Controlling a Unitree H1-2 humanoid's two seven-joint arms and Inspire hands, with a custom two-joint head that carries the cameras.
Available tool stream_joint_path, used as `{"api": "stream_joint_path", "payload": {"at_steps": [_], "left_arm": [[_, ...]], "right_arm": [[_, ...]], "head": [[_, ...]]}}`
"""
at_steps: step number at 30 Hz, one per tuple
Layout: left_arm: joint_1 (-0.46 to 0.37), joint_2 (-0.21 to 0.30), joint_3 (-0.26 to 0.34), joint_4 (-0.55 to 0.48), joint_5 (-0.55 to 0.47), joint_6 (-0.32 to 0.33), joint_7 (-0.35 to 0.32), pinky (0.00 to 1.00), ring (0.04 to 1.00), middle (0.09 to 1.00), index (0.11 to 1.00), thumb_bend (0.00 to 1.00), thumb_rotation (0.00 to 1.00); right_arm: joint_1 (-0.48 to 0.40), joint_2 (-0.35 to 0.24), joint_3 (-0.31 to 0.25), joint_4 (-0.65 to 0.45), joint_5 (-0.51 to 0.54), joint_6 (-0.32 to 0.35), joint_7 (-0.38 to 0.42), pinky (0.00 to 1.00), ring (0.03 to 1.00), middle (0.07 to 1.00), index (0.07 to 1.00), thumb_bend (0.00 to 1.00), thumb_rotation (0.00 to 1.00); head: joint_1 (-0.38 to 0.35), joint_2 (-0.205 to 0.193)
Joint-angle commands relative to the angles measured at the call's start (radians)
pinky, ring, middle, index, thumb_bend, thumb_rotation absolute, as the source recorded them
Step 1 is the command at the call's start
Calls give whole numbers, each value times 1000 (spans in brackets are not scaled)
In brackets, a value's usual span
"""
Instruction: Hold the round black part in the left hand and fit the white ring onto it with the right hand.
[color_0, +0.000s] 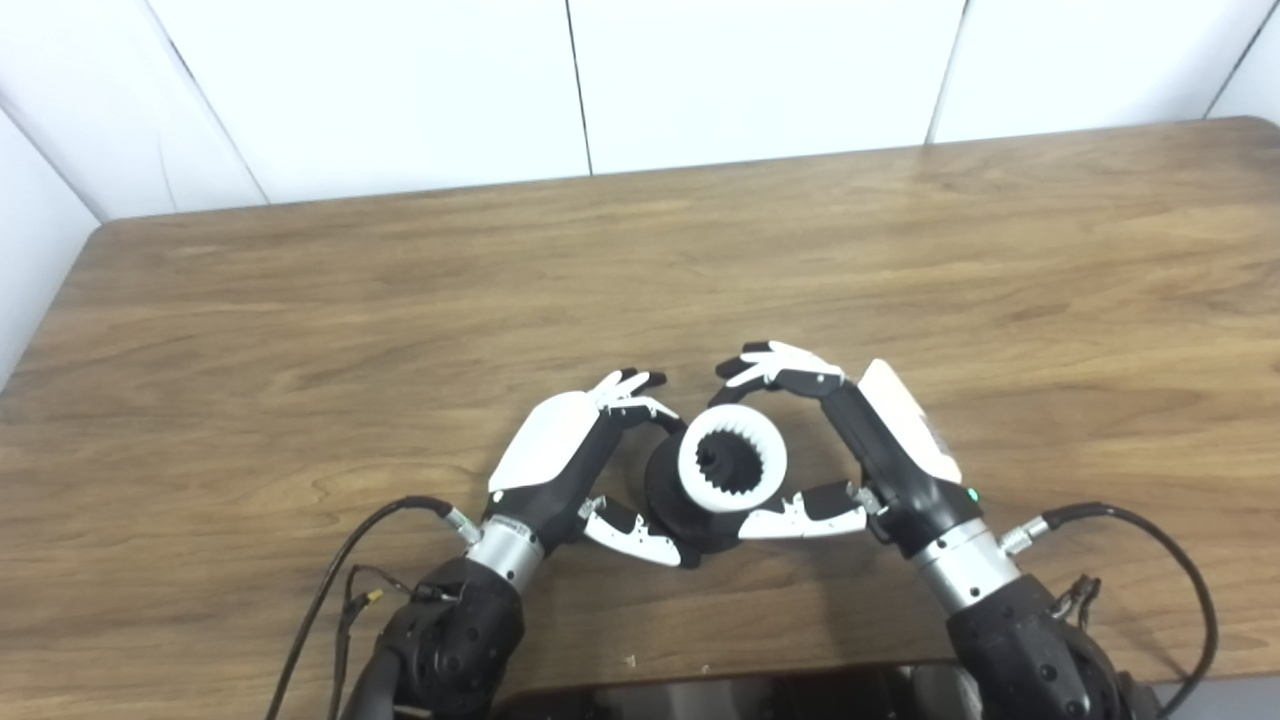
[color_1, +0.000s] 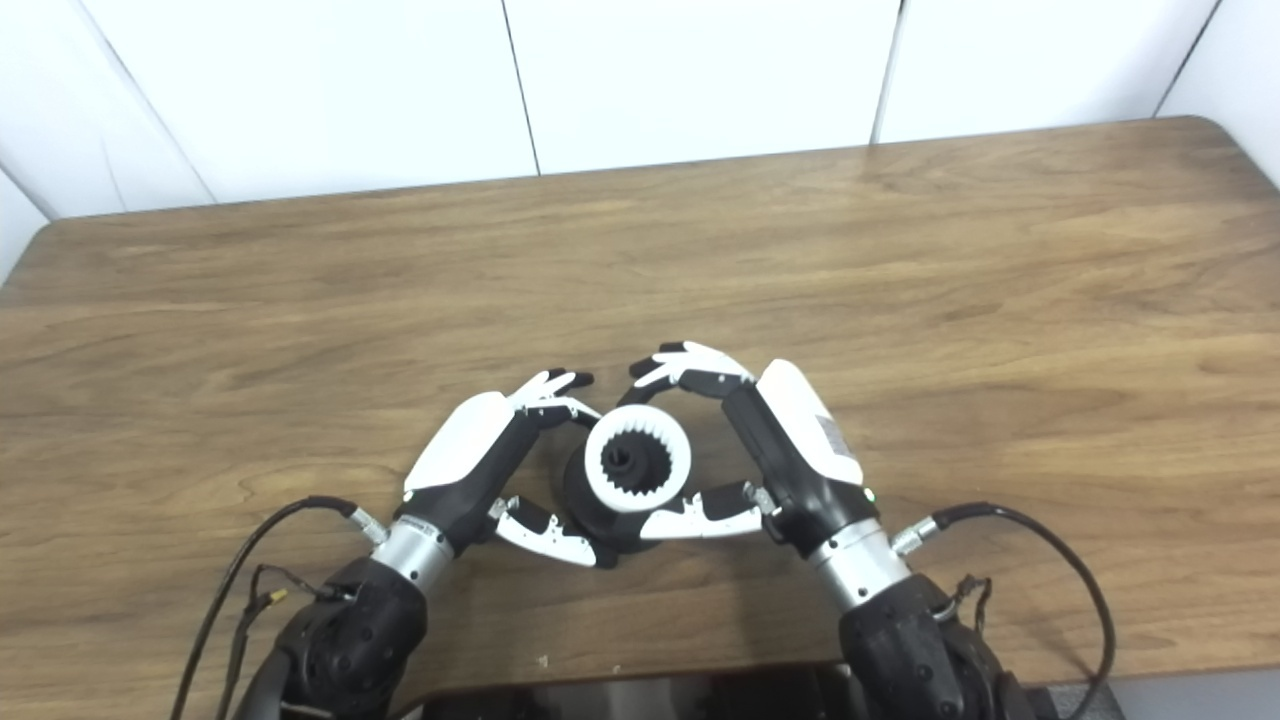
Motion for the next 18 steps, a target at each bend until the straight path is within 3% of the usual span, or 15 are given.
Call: {"api": "stream_joint_path", "payload": {"at_steps": [1,18], "left_arm": [[-33,-6,-1,-19,6,-6,13,945,985,940,588,894,231],[-28,-3,-5,-22,5,-8,19,940,983,938,584,899,229]], "right_arm": [[-6,24,12,-6,-18,-23,-6,752,866,764,483,519,144],[-46,39,29,97,-44,-23,-39,747,861,763,483,518,144]], "head": [[2,2],[8,8]]}}
